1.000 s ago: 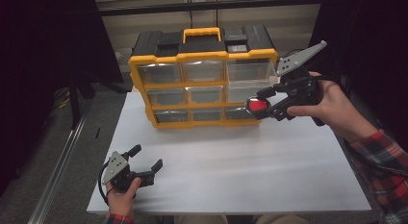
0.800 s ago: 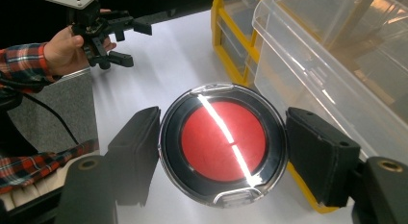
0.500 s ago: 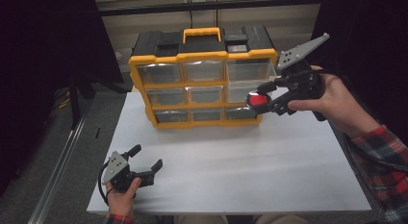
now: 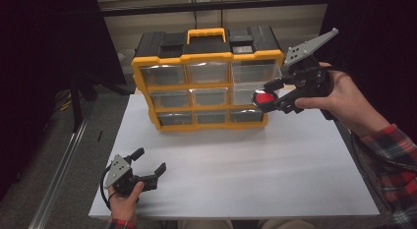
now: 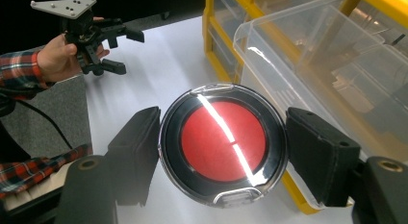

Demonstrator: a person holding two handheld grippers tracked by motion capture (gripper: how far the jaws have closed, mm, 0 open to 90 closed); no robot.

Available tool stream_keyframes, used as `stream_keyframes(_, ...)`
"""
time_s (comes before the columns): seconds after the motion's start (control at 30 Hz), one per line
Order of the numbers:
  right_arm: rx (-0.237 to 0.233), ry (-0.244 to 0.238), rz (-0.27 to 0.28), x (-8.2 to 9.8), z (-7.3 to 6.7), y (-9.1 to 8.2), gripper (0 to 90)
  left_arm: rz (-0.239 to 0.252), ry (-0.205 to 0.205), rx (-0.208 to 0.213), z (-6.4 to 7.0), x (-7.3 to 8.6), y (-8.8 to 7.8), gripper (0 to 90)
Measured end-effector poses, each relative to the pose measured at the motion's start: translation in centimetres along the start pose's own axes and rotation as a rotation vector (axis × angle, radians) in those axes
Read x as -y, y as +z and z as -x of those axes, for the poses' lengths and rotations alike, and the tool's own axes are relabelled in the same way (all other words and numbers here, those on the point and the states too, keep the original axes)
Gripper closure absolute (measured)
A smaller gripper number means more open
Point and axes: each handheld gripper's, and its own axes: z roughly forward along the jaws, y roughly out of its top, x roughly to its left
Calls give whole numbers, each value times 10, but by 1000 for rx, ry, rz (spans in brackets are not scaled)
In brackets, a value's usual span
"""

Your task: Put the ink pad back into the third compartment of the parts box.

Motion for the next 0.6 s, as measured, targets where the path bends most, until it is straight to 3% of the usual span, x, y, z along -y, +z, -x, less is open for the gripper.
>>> stream_keyframes(0.6, 19, 2, -5, -9, 3, -6, 300, 0, -3, -10, 0, 0, 0, 39)
